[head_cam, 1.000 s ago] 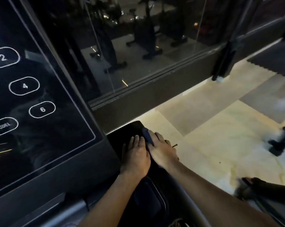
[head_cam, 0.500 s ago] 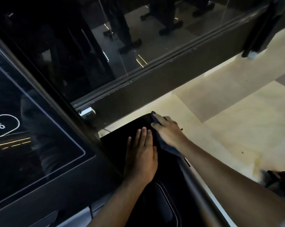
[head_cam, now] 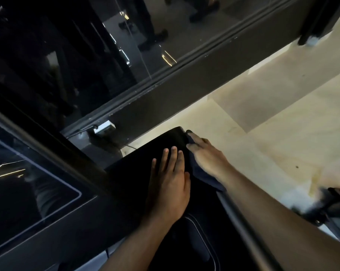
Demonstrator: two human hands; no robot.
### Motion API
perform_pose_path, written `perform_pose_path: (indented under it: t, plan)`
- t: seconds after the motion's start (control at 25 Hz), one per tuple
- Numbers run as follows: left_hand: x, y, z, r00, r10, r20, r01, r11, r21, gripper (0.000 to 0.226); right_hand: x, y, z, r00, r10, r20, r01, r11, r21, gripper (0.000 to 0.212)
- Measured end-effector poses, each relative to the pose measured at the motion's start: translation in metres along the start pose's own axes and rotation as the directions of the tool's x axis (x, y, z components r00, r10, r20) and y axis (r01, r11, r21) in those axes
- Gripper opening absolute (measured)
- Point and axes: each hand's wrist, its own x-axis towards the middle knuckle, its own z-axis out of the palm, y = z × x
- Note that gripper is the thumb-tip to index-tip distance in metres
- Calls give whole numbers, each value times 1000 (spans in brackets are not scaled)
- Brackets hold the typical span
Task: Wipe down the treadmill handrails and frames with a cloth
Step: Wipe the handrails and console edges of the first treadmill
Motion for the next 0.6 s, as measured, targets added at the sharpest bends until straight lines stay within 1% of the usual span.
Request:
perform_pose_path:
  t: [0.04,0.08,0.12,0.16,0.2,0.28,0.32,0.36,0.4,0.44,0.52,0.56,0.6]
  plan:
    - [1,-1,1,1000,6,-2,-7,1000,-11,56,-9,2,5,998,-52,-21,51,997,-52,46]
    - [1,-1,3,1000,16,3,-16,1000,-9,55,-6,6,7,994,-106,-22,106,994,-8,47]
    - [2,-1,4,1000,21,2,-21,1000,-5,55,6,11,3,993,-112,21,111,992,53,44]
    - [1,-1,4,1000,26,6,-26,1000,0,55,21,13,-3,998,-64,19,62,992,109,37]
    - [0,0,3,999,29,15,-29,1000,-2,55,28,14,-4,1000,-1,13,0,997,82,29]
    - [-4,-1,-1,999,33,34,-33,999,-7,55,14,20,4,994,107,-2,-107,992,63,31]
    - [-5,-1,-1,999,33,37,-33,999,0,54,-3,19,10,986,167,-7,-165,980,110,38]
    - [-4,-1,0,999,40,32,-41,999,8,54,-14,21,16,989,133,-61,-129,989,68,44]
    - [-3,0,2,998,55,29,-55,998,22,55,-16,28,18,994,40,-99,-39,999,10,47]
    - [-3,2,4,998,60,36,-61,998,34,56,-10,32,9,998,44,-44,-42,998,48,49]
    - [-5,6,3,997,59,59,-61,998,34,55,-3,36,1,991,120,62,-126,985,120,48]
    - [-7,7,2,995,67,77,-70,997,39,55,-7,39,6,990,123,62,-129,985,113,47]
    - [-9,8,1,993,82,86,-86,995,48,57,-19,36,10,983,182,9,-182,978,106,47]
